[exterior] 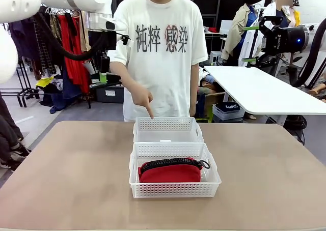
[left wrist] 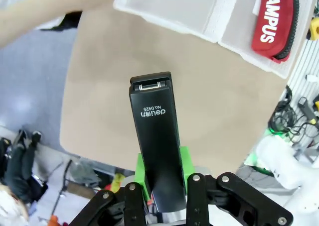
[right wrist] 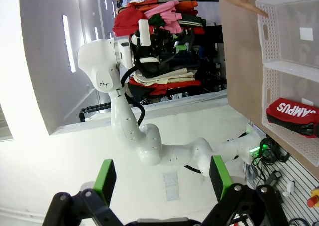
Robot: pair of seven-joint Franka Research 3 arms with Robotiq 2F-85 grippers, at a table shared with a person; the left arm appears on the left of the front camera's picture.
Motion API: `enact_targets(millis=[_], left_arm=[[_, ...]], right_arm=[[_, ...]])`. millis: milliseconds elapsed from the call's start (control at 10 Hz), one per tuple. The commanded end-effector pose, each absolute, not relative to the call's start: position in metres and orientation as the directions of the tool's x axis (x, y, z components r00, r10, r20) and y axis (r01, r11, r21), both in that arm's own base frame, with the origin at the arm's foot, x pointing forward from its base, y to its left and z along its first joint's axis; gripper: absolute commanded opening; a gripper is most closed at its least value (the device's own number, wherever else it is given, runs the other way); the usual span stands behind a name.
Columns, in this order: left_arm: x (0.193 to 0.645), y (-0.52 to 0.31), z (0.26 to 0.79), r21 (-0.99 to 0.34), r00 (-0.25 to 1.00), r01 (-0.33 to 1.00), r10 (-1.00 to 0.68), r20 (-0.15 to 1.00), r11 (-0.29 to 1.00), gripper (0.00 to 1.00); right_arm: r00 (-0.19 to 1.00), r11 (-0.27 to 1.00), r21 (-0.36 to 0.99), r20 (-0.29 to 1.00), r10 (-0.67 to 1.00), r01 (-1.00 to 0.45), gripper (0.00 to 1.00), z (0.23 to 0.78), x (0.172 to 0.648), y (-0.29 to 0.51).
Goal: Distribute items into two baskets.
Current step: Place the picked Stapler into the Organizing basket as instructed by the person.
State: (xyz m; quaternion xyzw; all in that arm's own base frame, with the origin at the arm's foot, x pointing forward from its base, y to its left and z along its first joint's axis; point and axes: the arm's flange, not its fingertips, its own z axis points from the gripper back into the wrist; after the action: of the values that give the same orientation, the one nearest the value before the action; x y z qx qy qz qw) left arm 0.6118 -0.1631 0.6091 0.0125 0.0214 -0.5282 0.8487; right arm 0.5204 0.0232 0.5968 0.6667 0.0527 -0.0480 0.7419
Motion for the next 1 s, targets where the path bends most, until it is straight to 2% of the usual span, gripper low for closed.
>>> enact_targets(millis=[0,100,200,300,800,900], left_arm=[[0.628,-0.18,0.617,0.035,0.349,0.936,-0.937,0.0,0.349,0.0],[0.631,-0.195,0.612,0.029,0.332,0.943,-0.943,0.027,0.333,0.0],[0.629,-0.201,0.614,0.018,0.371,0.928,-0.928,0.046,0.372,0.0],[0.623,-0.187,0.605,0.024,0.367,0.93,-0.93,-0.006,0.367,0.0],[0.627,-0.19,0.599,0.021,0.367,0.93,-0.93,0.002,0.367,0.0],[0.622,-0.211,0.598,0.009,0.304,0.952,-0.952,0.015,0.304,0.0]], right_arm=[[0.99,0.087,0.986,-0.14,-0.003,0.14,1.0,0.601,0.52,0.024],[0.99,0.087,0.986,-0.14,-0.003,0.14,1.0,0.601,0.52,0.024],[0.99,0.087,0.986,-0.14,-0.003,0.14,1.0,0.601,0.52,0.024],[0.99,0.087,0.986,-0.14,-0.003,0.14,1.0,0.601,0.52,0.024],[0.99,0.087,0.986,-0.14,-0.003,0.14,1.0,0.601,0.52,0.024],[0.99,0.087,0.986,-0.14,-0.003,0.14,1.0,0.601,0.52,0.024]])
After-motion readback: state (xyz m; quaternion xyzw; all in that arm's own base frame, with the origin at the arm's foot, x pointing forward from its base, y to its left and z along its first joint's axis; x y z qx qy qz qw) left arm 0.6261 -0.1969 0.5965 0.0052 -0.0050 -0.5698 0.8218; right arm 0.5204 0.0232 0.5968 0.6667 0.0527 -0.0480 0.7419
